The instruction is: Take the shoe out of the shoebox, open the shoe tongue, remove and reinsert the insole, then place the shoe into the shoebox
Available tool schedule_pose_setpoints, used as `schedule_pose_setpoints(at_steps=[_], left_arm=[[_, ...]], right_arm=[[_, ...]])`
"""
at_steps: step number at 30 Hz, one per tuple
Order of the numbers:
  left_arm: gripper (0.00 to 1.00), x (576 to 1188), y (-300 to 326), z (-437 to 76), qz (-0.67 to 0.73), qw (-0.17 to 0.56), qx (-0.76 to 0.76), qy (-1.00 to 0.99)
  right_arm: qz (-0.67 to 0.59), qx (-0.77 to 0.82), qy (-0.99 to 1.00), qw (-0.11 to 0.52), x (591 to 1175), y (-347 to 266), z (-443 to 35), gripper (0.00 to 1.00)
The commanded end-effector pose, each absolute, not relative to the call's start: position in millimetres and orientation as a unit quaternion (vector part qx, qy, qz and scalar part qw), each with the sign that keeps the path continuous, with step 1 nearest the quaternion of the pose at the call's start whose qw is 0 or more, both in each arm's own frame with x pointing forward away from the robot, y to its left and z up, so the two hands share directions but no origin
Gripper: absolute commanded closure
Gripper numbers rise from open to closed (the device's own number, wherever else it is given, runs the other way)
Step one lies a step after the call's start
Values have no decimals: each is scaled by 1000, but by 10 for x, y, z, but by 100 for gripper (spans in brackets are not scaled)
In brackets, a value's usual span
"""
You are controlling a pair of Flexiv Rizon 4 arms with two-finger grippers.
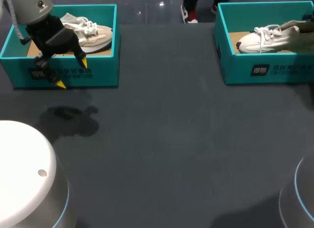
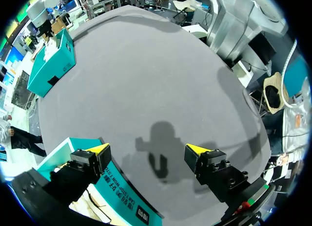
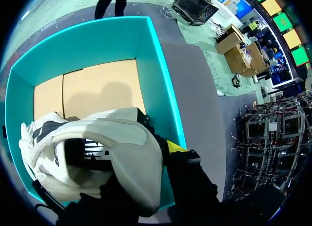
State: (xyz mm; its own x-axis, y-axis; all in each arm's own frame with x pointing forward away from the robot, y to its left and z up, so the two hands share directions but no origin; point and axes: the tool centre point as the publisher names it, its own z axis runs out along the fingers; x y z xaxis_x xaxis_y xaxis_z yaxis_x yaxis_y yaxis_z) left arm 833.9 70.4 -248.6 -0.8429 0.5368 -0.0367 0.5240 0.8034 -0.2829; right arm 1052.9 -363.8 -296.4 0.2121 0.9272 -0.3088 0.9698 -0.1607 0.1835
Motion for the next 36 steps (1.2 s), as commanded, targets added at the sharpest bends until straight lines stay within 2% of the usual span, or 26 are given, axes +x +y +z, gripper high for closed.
schedule_pose_setpoints(at_steps=[1, 9, 36], left_arm=[[0, 8334, 707, -2483, 141, 22, -279, -950], [0, 8334, 707, -2483, 141, 22, -279, -950], [0, 8334, 707, -2483, 141, 22, -279, -950]], right_arm=[[-61, 759, 625, 172, 10520, -3638, -2944, 100], [-53, 750, 639, 163, 10495, -3490, -3193, 100], [-51, 744, 652, 138, 10187, -3326, -3533, 100]])
